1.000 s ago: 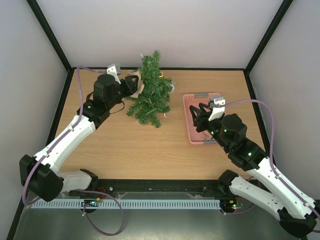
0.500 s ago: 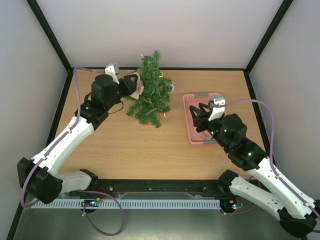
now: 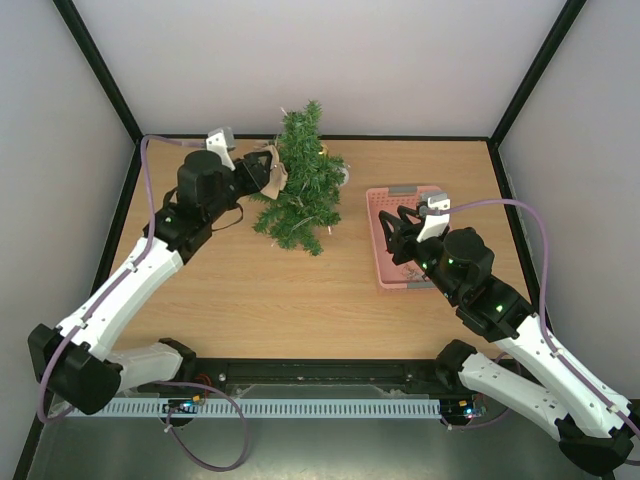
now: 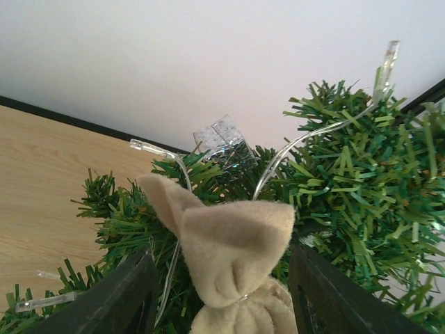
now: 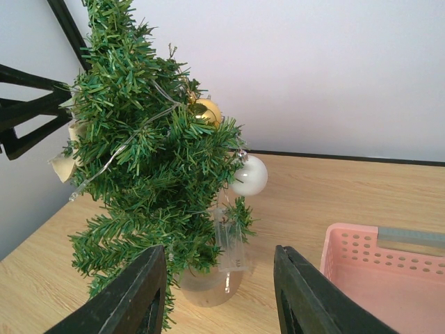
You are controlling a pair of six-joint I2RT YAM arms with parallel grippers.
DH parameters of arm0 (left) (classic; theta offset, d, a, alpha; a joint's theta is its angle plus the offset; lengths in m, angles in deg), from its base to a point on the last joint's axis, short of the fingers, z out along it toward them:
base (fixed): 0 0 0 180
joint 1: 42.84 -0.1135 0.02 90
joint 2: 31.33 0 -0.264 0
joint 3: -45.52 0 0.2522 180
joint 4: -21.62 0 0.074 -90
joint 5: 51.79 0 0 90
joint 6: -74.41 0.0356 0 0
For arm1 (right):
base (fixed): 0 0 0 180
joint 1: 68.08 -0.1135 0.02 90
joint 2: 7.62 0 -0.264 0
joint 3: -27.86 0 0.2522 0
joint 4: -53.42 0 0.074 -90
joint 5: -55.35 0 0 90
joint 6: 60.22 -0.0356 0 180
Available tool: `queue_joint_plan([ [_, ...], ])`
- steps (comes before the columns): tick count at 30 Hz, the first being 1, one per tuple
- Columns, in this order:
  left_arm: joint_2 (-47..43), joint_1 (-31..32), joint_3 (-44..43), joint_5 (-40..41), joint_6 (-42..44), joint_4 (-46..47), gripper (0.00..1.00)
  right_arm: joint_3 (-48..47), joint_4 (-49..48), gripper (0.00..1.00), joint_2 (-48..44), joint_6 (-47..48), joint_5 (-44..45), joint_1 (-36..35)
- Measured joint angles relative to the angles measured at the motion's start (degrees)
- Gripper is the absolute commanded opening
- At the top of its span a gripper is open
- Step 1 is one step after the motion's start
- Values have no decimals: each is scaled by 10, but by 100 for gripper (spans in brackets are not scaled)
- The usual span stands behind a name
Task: Decorate the small christmas tree
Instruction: Place the decoration item on the Christmas tree.
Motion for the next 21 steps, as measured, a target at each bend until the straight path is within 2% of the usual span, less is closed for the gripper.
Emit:
queue_joint_plan([
  [6,-11,0,0,-7,2,-1,47,0,0,42,2,0,-4,0],
  [12,-17,0,0,-32,10,-9,24,0,0,42,5,0,-7,0],
  [21,-23,0,3,-64,13,-9,22,0,0,42,8,0,-10,0],
])
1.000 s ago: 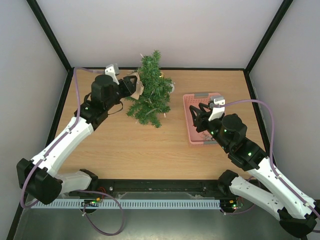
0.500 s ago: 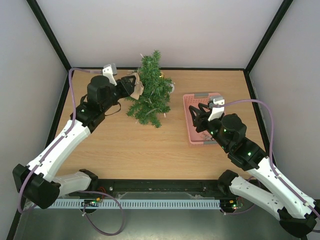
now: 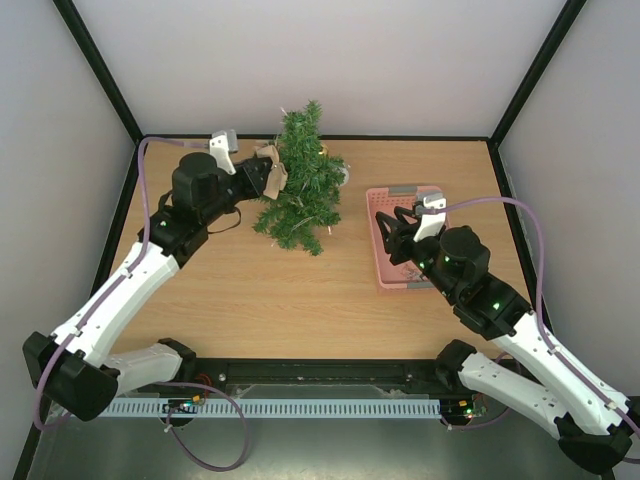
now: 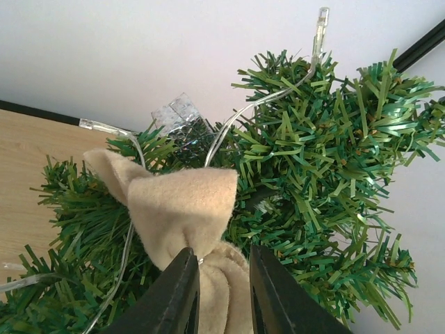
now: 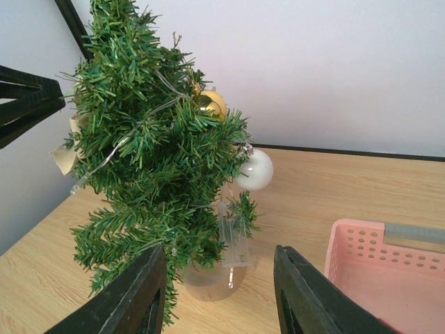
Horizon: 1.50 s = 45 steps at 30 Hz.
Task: Decorate the small christmas tree
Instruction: Place the decoration item on the Christmas tree.
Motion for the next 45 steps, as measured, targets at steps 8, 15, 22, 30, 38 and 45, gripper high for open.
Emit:
queue_joint_plan([
  [8,23,0,0,-4,17,10,21,0,0,41,3,0,-1,0],
  [15,54,0,0,-7,24,16,22,0,0,42,3,0,-1,0],
  [22,56,0,-2,-14,23,18,24,0,0,42,3,0,-1,0],
  [30,46,0,-3,-11,23,9,30,0,0,42,8,-1,-1,0],
  [38,22,0,-41,-5,33,-18,46,15,-6,42,37,-30,-5,0],
  [45,-26,0,-40,7,73,-47,71,9,0,44,88,-40,47,1],
])
